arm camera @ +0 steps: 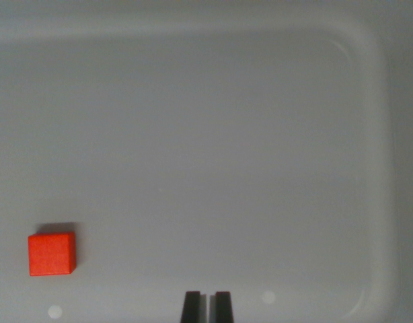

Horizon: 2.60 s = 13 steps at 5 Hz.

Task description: Reach red block

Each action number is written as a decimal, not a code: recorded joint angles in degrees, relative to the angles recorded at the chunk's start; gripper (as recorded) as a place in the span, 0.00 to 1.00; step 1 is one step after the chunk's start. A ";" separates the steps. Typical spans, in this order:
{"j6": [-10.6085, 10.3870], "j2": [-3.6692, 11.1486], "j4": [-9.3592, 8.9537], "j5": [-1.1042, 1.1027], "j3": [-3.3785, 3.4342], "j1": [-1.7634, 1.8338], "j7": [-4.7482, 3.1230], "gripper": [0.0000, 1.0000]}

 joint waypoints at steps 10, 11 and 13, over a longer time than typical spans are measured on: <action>-8.40 2.40 -6.30 0.02 1.72 1.65 0.82 0.00; -8.40 2.40 -6.30 0.02 1.72 1.65 0.82 0.00; -10.80 3.09 -8.11 0.03 2.21 2.13 1.05 0.00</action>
